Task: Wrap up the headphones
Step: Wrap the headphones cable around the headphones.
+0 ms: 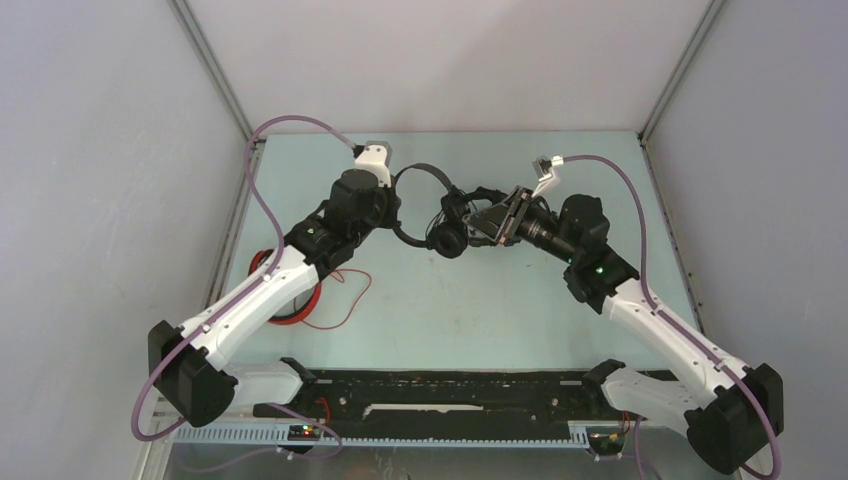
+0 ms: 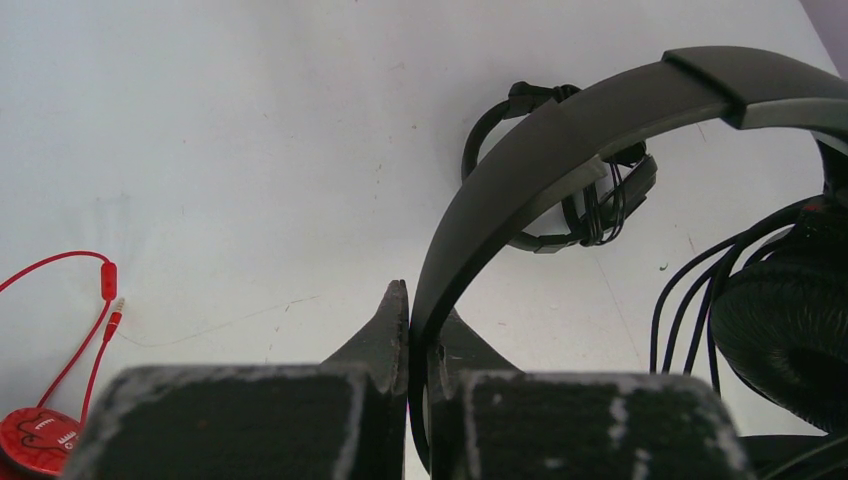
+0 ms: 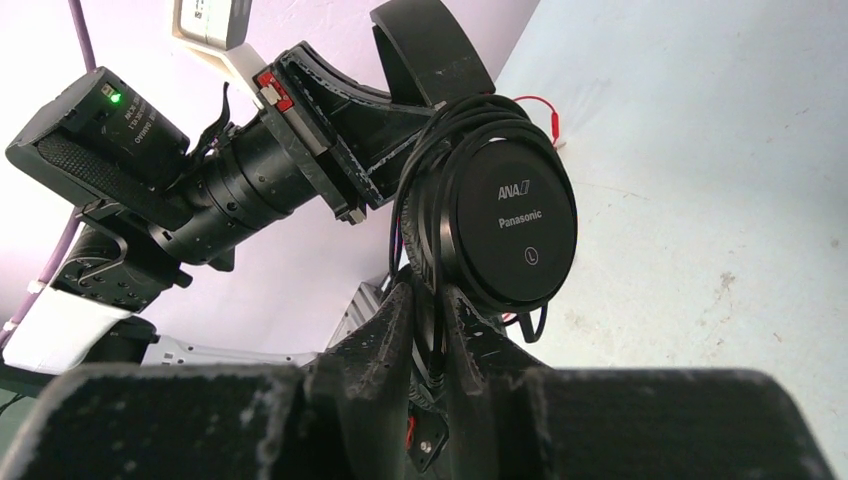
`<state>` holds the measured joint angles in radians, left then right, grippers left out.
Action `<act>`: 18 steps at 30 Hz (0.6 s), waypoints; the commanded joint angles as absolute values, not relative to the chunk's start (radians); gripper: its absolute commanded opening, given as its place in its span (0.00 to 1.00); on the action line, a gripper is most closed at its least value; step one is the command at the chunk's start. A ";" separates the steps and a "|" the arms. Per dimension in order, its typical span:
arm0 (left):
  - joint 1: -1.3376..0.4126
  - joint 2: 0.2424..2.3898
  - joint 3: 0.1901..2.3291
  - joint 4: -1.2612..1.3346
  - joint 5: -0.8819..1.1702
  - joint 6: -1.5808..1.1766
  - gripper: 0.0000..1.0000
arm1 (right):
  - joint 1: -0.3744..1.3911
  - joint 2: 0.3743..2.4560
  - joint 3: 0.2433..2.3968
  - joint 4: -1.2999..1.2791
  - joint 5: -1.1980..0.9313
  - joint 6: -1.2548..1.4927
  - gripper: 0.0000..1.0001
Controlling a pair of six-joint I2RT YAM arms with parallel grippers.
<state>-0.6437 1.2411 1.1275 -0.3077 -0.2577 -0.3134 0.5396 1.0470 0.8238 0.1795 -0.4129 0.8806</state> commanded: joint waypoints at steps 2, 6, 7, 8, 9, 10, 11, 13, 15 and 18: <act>-0.650 1.197 1.154 -0.226 -0.247 -0.324 0.00 | 0.533 1.014 0.859 0.166 -0.379 0.849 0.20; -0.649 1.195 1.154 -0.227 -0.248 -0.321 0.00 | 0.532 1.007 0.859 0.156 -0.375 0.839 0.22; -0.649 1.195 1.154 -0.227 -0.249 -0.321 0.00 | 0.531 1.006 0.859 0.154 -0.374 0.838 0.23; -0.650 1.195 1.154 -0.227 -0.249 -0.319 0.00 | 0.531 1.004 0.859 0.151 -0.374 0.835 0.22; -0.649 1.197 1.154 -0.228 -0.250 -0.319 0.00 | 0.532 1.002 0.858 0.150 -0.374 0.831 0.18; -0.649 1.197 1.154 -0.228 -0.250 -0.319 0.00 | 0.532 1.002 0.859 0.150 -0.377 0.826 0.12; -0.649 1.198 1.154 -0.228 -0.250 -0.317 0.00 | 0.531 1.001 0.859 0.147 -0.377 0.820 0.05; -0.649 1.200 1.152 -0.229 -0.250 -0.309 0.00 | 0.531 0.995 0.859 0.140 -0.367 0.806 0.00; -0.649 1.198 1.145 -0.221 -0.225 -0.279 0.00 | 0.526 0.990 0.859 0.141 -0.361 0.792 0.00; -0.650 1.181 1.108 -0.164 -0.120 -0.199 0.00 | 0.497 0.998 0.860 0.184 -0.380 0.780 0.00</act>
